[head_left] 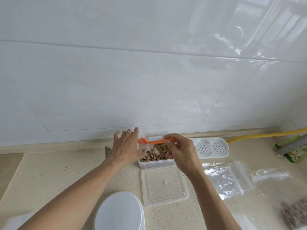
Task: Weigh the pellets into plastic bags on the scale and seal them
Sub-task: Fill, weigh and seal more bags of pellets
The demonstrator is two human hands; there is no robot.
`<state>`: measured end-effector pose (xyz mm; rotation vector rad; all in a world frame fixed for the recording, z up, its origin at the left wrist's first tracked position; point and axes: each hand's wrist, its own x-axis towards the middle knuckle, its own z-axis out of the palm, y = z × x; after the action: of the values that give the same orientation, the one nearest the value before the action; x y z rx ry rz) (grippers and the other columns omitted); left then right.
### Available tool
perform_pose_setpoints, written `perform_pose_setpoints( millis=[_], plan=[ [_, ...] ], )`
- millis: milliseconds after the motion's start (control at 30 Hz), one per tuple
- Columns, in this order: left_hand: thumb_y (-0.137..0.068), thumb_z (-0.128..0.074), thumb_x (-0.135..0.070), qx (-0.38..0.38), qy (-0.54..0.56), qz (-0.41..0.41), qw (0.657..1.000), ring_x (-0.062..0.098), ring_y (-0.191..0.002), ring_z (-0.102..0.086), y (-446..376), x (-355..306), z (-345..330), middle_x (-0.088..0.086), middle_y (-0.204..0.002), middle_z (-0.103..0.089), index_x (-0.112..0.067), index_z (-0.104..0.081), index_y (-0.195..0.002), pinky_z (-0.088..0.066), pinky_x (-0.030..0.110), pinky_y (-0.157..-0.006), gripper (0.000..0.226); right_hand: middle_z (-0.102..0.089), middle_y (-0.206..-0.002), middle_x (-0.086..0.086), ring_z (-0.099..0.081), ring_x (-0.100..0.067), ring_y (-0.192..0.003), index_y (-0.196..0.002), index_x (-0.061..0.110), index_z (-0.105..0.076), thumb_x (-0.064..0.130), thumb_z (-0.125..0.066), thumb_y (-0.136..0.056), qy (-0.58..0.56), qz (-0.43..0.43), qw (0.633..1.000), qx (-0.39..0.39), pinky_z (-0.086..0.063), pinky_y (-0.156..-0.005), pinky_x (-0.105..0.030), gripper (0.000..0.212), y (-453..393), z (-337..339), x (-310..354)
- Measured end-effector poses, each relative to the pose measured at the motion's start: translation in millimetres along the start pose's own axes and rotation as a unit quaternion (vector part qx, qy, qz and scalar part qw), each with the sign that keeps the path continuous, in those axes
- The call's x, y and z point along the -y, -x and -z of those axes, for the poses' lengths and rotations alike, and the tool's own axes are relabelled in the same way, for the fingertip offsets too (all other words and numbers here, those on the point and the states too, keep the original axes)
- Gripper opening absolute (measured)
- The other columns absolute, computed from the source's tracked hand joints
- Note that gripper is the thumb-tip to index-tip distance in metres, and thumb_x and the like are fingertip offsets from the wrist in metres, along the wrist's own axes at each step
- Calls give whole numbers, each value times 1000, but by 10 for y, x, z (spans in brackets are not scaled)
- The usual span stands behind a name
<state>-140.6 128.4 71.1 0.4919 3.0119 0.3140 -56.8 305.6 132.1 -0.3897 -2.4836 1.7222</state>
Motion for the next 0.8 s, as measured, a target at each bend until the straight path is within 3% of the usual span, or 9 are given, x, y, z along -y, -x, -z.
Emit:
perform_pose_setpoints(
  millis=[133, 233, 367, 533, 633, 800],
  plan=[
    [-72, -67, -57, -10, 20, 14, 1000, 24, -130, -44, 40, 19, 55, 9, -140, -47, -14, -20, -149, -22, 45, -113, 99, -65, -64, 1, -61, -11, -53, -97, 17, -72, 9, -61, -95, -23, 21, 999, -39, -49, -53, -23, 14, 59, 86, 73],
    [-73, -66, -57, -25, 36, 12, 999, 24, -127, -45, 113, 1, 104, 8, -135, -50, -14, -23, -146, -23, 45, -111, 95, -67, -67, -14, -58, -13, -52, -96, 16, -71, 8, -59, -95, -85, 10, 991, -104, -50, -51, -25, 13, 143, 143, 149],
    [-72, -65, -57, -47, 52, -2, 998, 22, -122, -49, 280, -93, 212, 6, -128, -54, -15, -29, -142, -25, 43, -110, 89, -74, -79, -11, -58, -14, -51, -95, 12, -68, 9, -59, -95, -198, -62, 957, -200, -50, -53, -26, 9, 273, 224, 179],
    [-71, -63, -59, -75, 69, -50, 994, 24, -116, -51, 613, -301, 332, 4, -115, -56, -15, -33, -139, -26, 43, -109, 86, -75, -86, -11, -55, -11, -48, -95, 6, -65, 9, -57, -97, -309, -124, 908, -253, -45, -54, -26, 8, 586, 353, 87],
    [-67, -62, -69, -78, 71, -85, 991, 24, -111, -53, 824, -477, 332, 3, -110, -57, -15, -37, -133, -30, 42, -103, 88, -75, -92, -14, -53, -10, -45, -99, 6, -63, 8, -57, -97, -350, -150, 881, -280, -44, -50, -24, 7, 856, 422, -11],
    [-62, -65, -64, -74, 50, -152, 984, 25, -112, -53, 1186, -746, 261, 5, -113, -60, -17, -39, -131, -27, 40, -103, 87, -73, -94, -17, -55, -11, -45, -97, 5, -59, 5, -54, -97, -356, -210, 855, -313, -44, -45, -21, 5, 1431, 418, -455]
  ],
)
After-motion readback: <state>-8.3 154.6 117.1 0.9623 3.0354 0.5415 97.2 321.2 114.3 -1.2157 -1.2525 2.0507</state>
